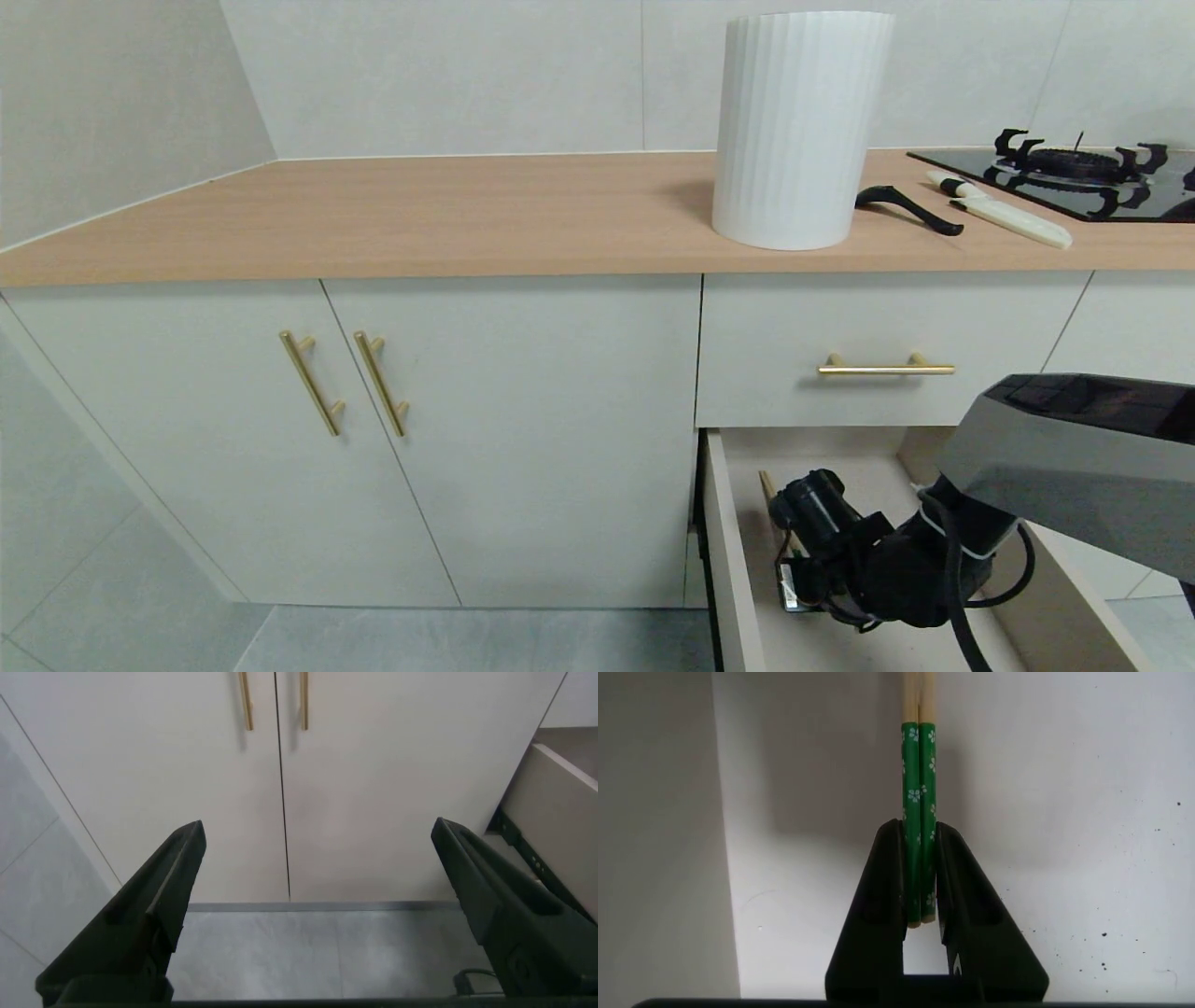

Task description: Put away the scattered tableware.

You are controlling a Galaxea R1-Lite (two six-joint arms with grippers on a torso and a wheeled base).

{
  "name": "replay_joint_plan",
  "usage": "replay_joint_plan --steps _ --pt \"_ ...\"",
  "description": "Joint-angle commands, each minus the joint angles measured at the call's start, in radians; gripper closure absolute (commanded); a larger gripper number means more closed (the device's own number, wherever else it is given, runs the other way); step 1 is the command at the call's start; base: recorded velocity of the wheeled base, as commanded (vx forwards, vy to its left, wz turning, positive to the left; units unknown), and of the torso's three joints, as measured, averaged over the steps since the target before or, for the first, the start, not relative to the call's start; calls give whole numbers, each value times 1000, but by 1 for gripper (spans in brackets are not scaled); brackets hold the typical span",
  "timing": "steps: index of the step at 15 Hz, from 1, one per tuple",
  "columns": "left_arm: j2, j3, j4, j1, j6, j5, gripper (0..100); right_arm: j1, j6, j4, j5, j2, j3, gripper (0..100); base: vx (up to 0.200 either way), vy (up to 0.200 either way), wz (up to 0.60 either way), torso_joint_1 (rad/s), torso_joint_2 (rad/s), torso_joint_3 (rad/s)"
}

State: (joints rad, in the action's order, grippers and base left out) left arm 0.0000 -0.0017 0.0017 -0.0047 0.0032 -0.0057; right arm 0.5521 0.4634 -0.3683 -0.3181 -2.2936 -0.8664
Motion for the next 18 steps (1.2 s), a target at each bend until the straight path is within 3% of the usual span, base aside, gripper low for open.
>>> replay_joint_plan --steps 1,3,4,12,15,18 --pt "0 0 0 0 0 0 0 2 0 0 -1 -4 -2 100 0 0 0 0 0 0" --pt "0 0 0 0 0 0 0 0 0 0 -1 -4 -3 100 0 0 0 0 0 0" --pt "0 0 0 0 0 0 0 0 0 0 -3 -4 -3 0 0 0 0 0 0 0" --pt "0 0 0 0 0 0 0 0 -3 5 -3 40 6 0 0 0 0 0 0 0" --pt "0 0 0 0 0 0 0 -3 -11 12 -1 169 23 0 0 0 0 0 0 0" --pt "0 0 0 0 0 0 0 -70 -51 65 14 450 46 0 0 0 0 0 0 0"
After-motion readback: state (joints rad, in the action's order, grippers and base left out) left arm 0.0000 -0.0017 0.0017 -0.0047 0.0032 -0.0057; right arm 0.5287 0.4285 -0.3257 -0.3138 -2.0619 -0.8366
